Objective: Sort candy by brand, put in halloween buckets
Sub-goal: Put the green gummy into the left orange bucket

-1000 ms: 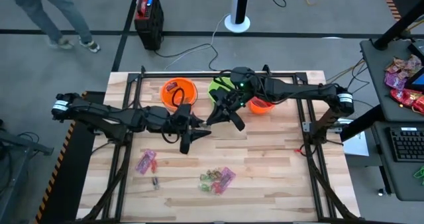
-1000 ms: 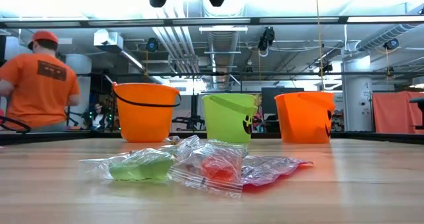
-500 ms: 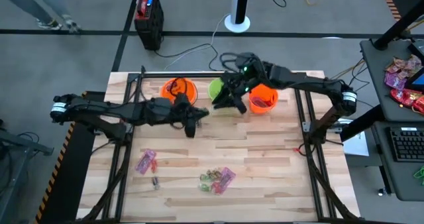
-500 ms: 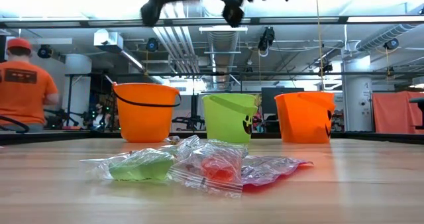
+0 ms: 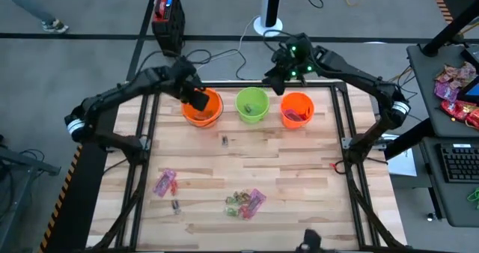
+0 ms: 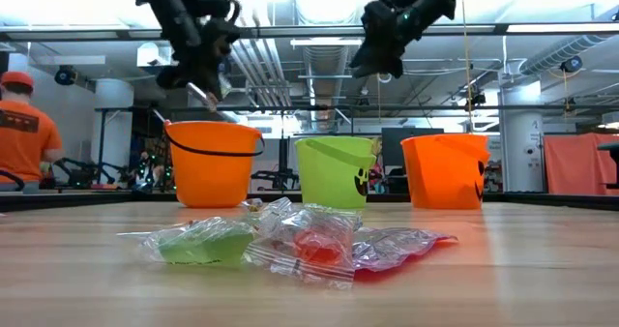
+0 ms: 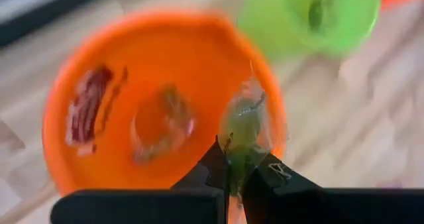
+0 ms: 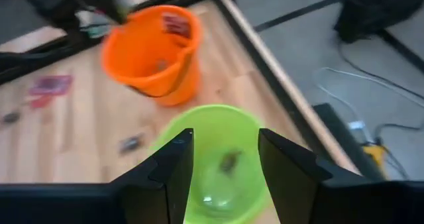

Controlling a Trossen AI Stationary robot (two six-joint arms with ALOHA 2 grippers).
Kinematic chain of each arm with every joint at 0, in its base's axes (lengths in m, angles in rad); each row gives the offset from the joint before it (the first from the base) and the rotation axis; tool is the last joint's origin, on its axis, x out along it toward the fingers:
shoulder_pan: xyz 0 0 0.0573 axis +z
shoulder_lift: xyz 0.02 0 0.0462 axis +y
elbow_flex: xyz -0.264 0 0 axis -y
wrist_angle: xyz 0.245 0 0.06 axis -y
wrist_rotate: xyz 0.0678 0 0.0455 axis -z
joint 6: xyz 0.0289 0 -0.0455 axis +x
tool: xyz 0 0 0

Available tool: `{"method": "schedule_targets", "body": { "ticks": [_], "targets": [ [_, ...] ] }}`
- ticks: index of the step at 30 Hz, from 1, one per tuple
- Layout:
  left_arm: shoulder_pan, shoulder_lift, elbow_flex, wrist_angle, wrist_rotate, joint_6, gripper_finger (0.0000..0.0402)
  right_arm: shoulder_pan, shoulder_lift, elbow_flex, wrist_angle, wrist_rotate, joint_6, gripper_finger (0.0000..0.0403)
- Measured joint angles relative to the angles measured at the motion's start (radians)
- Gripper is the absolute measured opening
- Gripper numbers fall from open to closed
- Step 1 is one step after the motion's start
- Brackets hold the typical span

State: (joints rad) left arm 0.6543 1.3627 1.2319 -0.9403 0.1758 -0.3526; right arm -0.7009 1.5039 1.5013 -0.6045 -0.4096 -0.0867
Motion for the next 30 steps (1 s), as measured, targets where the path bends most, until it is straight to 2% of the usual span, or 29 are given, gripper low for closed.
{"method": "schedule_targets", "body": {
  "ticks": [2, 4, 12, 18, 23, 26, 30],
  "targets": [
    [0.021, 0.035, 0.022, -0.077, 0.077, 0.113, 0.0, -0.03, 0.006, 0.0, 0.005, 0.02, -0.01, 0.0158],
    [0.023, 0.068, 0.04, -0.133, 0.1, 0.191, 0.0, -0.057, 0.011, 0.0, 0.014, 0.034, -0.024, 0.0155],
    [0.038, 0.216, 0.134, -0.138, 0.101, 0.347, 0.0, -0.155, 0.038, 0.0, 0.043, 0.045, -0.004, 0.0157],
    [0.061, 0.284, 0.165, -0.179, 0.095, 0.468, 0.0, -0.185, 0.066, -0.001, 0.055, 0.046, 0.001, 0.015],
    [0.063, 0.305, 0.147, -0.182, 0.093, 0.5, 0.0, -0.186, 0.073, -0.001, 0.056, 0.044, 0.001, 0.0149],
    [0.064, 0.312, 0.144, -0.176, 0.045, 0.49, 0.0001, -0.19, 0.079, -0.001, 0.056, 0.044, 0.01, 0.0152],
    [0.074, 0.313, 0.144, -0.172, 0.044, 0.474, 0.0027, -0.19, 0.082, -0.002, 0.055, 0.044, 0.01, 0.0157]
  ]
}}
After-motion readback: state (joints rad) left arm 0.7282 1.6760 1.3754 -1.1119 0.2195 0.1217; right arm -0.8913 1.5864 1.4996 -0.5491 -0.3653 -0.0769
